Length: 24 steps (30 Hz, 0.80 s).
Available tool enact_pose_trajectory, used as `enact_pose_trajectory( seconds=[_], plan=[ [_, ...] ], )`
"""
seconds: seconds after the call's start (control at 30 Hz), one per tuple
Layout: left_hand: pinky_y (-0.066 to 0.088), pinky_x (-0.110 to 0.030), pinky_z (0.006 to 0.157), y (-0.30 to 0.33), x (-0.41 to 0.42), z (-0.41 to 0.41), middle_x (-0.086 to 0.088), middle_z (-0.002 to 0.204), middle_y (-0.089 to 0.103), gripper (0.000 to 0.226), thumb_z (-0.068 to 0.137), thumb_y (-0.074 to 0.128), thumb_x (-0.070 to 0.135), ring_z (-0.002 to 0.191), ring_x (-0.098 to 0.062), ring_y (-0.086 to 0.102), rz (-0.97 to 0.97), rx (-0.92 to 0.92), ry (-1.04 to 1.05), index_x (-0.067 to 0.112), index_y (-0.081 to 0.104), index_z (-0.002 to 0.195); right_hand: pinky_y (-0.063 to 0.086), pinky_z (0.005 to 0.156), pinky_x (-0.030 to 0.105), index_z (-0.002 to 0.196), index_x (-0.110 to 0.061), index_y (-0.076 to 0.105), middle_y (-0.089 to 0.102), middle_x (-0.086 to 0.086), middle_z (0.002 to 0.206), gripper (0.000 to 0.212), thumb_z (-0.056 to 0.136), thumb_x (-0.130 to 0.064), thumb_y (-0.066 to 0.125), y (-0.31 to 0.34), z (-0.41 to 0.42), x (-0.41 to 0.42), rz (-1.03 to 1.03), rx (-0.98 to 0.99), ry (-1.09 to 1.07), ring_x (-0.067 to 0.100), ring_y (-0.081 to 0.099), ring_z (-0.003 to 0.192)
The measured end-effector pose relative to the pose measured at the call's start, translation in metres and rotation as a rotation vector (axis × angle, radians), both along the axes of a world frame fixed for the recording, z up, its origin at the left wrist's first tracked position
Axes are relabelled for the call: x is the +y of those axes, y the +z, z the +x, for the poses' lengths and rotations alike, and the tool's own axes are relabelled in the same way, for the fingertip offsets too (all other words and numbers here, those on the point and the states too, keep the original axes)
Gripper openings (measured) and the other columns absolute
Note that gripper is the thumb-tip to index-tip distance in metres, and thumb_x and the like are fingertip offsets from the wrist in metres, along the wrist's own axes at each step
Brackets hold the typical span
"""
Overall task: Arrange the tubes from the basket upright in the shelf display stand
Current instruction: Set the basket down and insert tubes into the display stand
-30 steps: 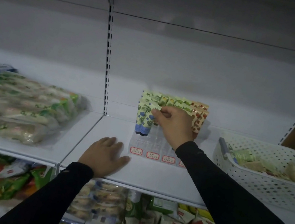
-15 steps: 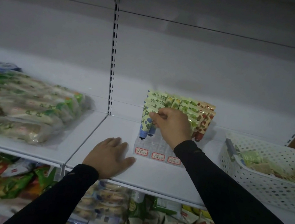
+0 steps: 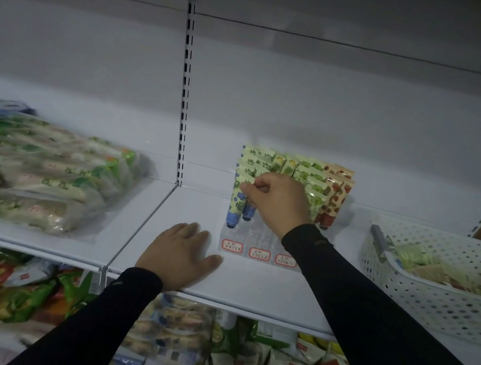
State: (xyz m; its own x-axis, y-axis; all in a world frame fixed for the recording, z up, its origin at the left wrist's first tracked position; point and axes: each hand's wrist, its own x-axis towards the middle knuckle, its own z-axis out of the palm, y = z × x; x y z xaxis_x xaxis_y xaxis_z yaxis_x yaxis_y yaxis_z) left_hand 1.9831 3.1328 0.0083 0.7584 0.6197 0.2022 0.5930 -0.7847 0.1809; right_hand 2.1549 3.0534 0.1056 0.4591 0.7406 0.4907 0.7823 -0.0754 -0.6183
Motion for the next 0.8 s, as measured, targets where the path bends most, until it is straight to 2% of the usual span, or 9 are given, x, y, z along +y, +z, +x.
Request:
enact_pose_trajectory(
  seconds=[0.03, 0.13, 0.17, 0.3, 0.47, 0.57, 0.67, 0.8],
  plan=[
    [0.034, -0.033, 0.103, 0.0011, -0.0012, -0.0003, -0.005, 0.127, 0.053, 0.089, 0.069, 0.013, 0.076, 0.123, -0.022, 0.043, -0.001, 0.000, 0.005, 0.015, 0.056, 0.117, 0.054, 0.068, 0.029, 0.076, -0.003, 0.068, 0.071, 0.011, 0.072, 0.031, 0.089, -0.031, 0.069, 0.0010, -0.0004, 0.0001, -0.004, -0.005, 0.001, 0.025, 0.067, 0.072],
    [0.030, -0.031, 0.105, 0.0055, -0.0051, -0.0008, -0.008, 0.134, 0.051, 0.097, 0.066, 0.009, 0.077, 0.128, -0.022, 0.040, -0.005, 0.012, 0.016, 0.014, 0.054, 0.125, 0.041, 0.055, 0.011, 0.075, -0.002, 0.068, 0.070, 0.012, 0.072, 0.033, 0.089, -0.031, 0.068, 0.0031, -0.0022, -0.0006, -0.026, -0.049, -0.005, 0.022, 0.062, 0.066],
    [0.029, -0.030, 0.105, 0.0064, -0.0059, -0.0008, -0.008, 0.135, 0.050, 0.098, 0.065, 0.009, 0.076, 0.128, -0.022, 0.040, -0.010, 0.014, 0.019, 0.014, 0.054, 0.126, 0.038, 0.053, 0.009, 0.074, -0.001, 0.067, 0.069, 0.012, 0.071, 0.033, 0.090, -0.030, 0.068, 0.0039, -0.0029, -0.0010, -0.032, -0.058, -0.007, 0.020, 0.058, 0.063],
    [0.031, -0.032, 0.106, 0.0053, -0.0055, -0.0003, -0.007, 0.133, 0.052, 0.096, 0.065, 0.009, 0.076, 0.127, -0.022, 0.041, -0.003, 0.008, 0.020, 0.015, 0.055, 0.123, 0.036, 0.052, 0.007, 0.073, 0.000, 0.066, 0.066, 0.014, 0.071, 0.032, 0.089, -0.027, 0.069, 0.0057, -0.0042, -0.0017, -0.036, -0.068, -0.011, 0.016, 0.050, 0.060],
    [0.030, -0.032, 0.106, 0.0065, -0.0069, -0.0008, -0.009, 0.134, 0.051, 0.099, 0.065, 0.010, 0.076, 0.128, -0.023, 0.041, -0.027, 0.003, 0.024, 0.013, 0.055, 0.125, 0.037, 0.051, 0.005, 0.073, -0.002, 0.067, 0.067, 0.010, 0.069, 0.030, 0.088, -0.027, 0.070, 0.0043, -0.0033, -0.0003, -0.038, -0.057, -0.009, 0.020, 0.056, 0.062],
    [0.030, -0.032, 0.105, 0.0073, -0.0074, -0.0011, -0.008, 0.134, 0.051, 0.096, 0.066, 0.012, 0.076, 0.128, -0.022, 0.041, -0.042, 0.001, 0.027, 0.014, 0.055, 0.125, 0.040, 0.052, 0.010, 0.072, -0.003, 0.068, 0.069, 0.009, 0.068, 0.030, 0.088, -0.029, 0.069, 0.0021, -0.0017, 0.0008, -0.056, -0.048, -0.007, 0.024, 0.064, 0.066],
    [0.030, -0.032, 0.104, 0.0073, -0.0067, -0.0020, -0.007, 0.133, 0.052, 0.093, 0.068, 0.013, 0.076, 0.127, -0.022, 0.041, -0.063, 0.007, 0.032, 0.015, 0.055, 0.124, 0.043, 0.053, 0.020, 0.070, 0.000, 0.068, 0.068, 0.013, 0.066, 0.036, 0.090, -0.031, 0.067, 0.0016, -0.0016, 0.0008, -0.060, -0.063, 0.005, 0.028, 0.063, 0.065],
    [0.036, -0.034, 0.100, 0.0037, -0.0032, -0.0012, -0.001, 0.115, 0.054, 0.073, 0.075, 0.021, 0.077, 0.121, -0.023, 0.046, -0.063, -0.021, 0.027, 0.019, 0.055, 0.103, 0.047, 0.061, 0.028, 0.072, 0.003, 0.068, 0.068, 0.017, 0.067, 0.048, 0.091, -0.041, 0.064, 0.0024, -0.0012, -0.0026, -0.068, -0.053, 0.015, 0.030, 0.063, 0.066]
  ],
)
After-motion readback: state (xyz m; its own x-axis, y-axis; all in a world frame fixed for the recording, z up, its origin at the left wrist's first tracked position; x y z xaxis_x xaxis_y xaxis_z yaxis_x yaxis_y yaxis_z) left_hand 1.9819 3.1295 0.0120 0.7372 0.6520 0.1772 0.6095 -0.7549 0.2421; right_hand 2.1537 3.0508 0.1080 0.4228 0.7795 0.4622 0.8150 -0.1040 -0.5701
